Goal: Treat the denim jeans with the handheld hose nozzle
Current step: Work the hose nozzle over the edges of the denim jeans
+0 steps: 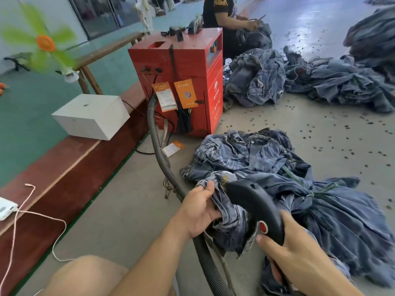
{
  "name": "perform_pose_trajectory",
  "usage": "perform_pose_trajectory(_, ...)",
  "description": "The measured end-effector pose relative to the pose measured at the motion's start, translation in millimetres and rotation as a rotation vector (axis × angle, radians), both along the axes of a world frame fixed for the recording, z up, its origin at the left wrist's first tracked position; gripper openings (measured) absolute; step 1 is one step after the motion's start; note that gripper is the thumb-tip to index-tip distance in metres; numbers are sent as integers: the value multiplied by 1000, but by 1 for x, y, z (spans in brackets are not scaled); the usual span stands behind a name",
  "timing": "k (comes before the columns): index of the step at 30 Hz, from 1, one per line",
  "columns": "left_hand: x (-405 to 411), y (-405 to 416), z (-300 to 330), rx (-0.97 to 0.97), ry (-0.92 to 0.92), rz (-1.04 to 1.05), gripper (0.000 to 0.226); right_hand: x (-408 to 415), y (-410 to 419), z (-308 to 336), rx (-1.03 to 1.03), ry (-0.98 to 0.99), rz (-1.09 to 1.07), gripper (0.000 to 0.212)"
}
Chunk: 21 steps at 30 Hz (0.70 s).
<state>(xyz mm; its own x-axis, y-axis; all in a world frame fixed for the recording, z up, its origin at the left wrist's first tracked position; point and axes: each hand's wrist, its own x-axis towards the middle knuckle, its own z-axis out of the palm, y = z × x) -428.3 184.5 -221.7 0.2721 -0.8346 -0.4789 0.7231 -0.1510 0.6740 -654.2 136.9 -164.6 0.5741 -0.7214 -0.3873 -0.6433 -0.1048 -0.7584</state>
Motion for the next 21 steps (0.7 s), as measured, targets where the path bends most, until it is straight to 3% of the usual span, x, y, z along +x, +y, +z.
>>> perform_pose_trajectory(3,-9,4,0,-43,27,-120,47,13,-8,-1,22,-39,2,18)
perform_pose_trajectory(7,-6,7,-3,-64,-27,-215,42,9,-32,0,-36,-122,-210,18)
perform_pose_trajectory(13,-3,4,-12,-52,-107,-186,34,2,-11,-11,-23,6,41,23)
perform_pose_trajectory(17,-15,11,-10,-108,-186,-297,39,4,-43,-8,-45,-122,-204,18)
perform_pose_trajectory(19,-25,10,-10,-164,-64,-267,46,-6,-51,-1,-28,-182,-264,18)
perform_pose_trajectory(21,-31,4,-8,-128,312,-144,69,-13,-49,3,-18,-181,-260,21)
